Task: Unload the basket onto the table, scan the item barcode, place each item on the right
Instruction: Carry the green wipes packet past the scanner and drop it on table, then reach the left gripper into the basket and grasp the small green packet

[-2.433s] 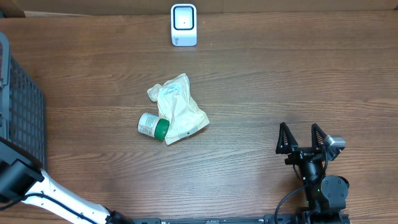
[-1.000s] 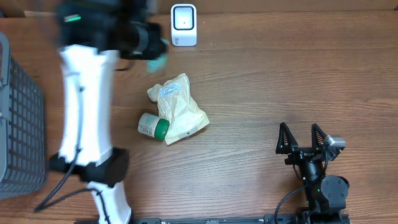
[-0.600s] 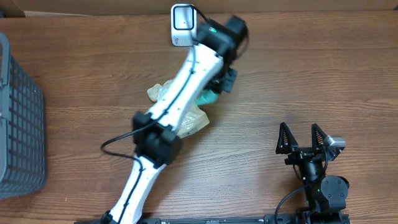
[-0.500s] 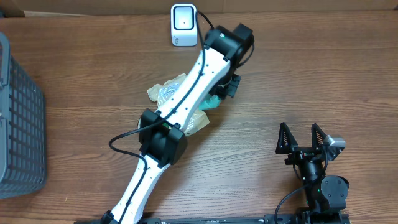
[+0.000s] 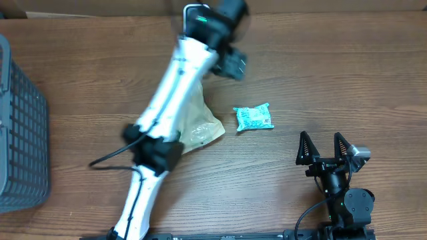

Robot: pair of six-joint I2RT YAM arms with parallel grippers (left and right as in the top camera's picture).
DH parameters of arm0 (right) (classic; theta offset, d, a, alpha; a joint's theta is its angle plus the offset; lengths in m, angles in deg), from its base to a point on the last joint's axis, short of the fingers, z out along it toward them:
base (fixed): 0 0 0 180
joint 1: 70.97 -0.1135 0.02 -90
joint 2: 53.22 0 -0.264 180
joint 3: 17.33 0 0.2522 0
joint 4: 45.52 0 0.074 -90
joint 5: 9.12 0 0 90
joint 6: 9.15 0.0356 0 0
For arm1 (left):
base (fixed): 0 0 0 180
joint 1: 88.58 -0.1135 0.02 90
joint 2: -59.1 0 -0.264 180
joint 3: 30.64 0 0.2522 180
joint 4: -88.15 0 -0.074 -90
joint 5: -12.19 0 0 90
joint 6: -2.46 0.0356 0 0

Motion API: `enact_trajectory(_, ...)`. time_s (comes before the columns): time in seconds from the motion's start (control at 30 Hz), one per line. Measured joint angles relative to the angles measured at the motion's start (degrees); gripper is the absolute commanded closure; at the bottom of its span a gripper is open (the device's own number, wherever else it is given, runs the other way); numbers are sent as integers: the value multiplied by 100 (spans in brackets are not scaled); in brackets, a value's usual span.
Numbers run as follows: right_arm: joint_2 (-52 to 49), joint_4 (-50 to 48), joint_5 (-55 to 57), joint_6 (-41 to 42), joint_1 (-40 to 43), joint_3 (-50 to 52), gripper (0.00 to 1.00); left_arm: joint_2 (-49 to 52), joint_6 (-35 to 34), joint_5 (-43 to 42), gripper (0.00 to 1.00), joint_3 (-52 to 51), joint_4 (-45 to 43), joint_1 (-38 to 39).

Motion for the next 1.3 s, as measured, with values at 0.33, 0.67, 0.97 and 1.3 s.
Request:
enact_trajectory(0.33,0,2,2,2,0,0,0,-2533,9,164,0,282,0,-2796)
enact_trajectory(0.67,0,2,2,2,0,0,0,-3729,-17,590,1,-1685,0,-5663)
enact_trajectory(0.97,0,0,2,2,0,0,0,-3746,-422,424,1,-3222,-1405,-7849)
enact_trajectory(1.3,0,0,2,2,0,0,0,-3759,-160,1058,0,-6341,-3482,-8105)
